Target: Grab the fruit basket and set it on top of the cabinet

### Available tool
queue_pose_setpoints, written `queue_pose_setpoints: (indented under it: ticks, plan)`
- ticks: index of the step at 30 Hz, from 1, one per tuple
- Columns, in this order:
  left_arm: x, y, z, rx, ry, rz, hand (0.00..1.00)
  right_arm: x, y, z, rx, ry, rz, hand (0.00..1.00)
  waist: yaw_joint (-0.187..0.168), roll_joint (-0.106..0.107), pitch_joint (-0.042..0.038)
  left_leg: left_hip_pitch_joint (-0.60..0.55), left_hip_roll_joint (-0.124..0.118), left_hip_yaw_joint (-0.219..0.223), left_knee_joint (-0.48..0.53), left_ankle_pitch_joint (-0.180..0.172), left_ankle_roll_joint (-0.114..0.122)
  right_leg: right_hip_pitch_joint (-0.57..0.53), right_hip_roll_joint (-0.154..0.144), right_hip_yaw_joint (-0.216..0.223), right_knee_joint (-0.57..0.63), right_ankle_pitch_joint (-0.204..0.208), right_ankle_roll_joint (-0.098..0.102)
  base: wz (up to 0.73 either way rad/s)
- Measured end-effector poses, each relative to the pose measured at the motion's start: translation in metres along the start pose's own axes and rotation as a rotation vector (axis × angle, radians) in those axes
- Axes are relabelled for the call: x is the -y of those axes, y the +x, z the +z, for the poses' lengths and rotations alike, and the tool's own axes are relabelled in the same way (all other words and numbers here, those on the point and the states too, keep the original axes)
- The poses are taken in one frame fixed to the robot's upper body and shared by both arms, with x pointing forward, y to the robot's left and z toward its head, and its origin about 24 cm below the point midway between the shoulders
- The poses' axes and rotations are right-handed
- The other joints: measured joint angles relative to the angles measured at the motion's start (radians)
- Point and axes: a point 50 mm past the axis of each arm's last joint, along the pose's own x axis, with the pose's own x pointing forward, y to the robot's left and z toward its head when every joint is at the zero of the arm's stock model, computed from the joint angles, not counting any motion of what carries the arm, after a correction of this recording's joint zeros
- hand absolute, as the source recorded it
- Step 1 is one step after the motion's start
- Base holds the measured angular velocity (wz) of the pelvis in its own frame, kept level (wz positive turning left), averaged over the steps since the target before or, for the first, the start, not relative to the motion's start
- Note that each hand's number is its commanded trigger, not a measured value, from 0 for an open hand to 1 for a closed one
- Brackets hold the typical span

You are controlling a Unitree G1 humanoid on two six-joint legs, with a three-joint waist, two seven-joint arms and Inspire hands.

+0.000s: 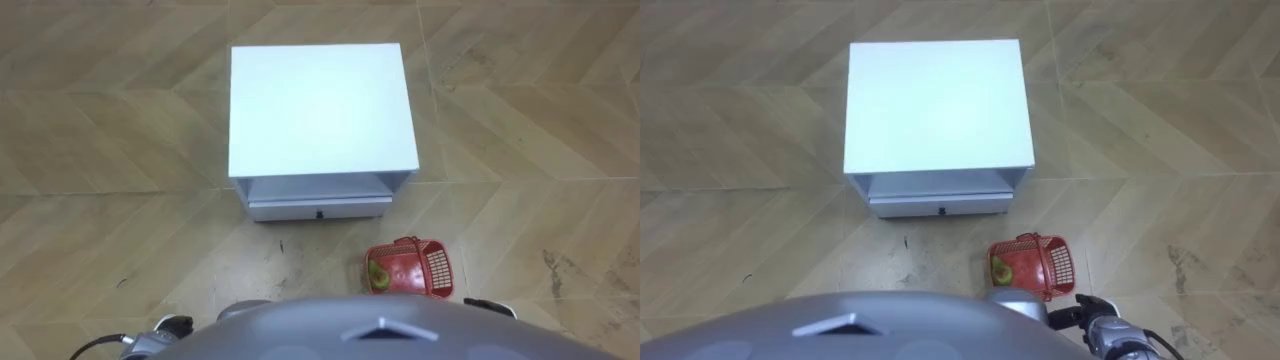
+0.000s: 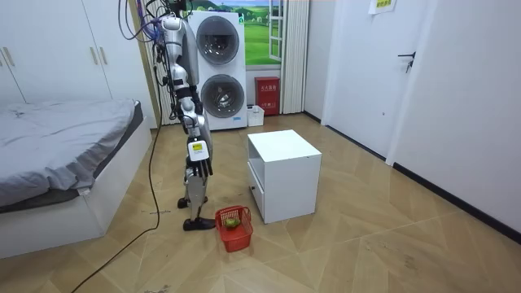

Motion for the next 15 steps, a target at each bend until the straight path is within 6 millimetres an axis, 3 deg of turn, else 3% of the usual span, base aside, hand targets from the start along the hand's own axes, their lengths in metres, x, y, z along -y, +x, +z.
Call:
queue_pose_setpoints:
  ticks: [15]
  plan:
    - [-0.0005,0.0000,-0.0023,-0.002,0.003,0.026,0.00,-0.0003,0.0000,-0.0006,0.001,0.037,0.004,0.00,-0.001,0.001,0.0004,0.003,0.000,-0.001,0.000,0.000,0.000,0.003,0.000,-0.003,0.001,0.000,0.000,0.00]
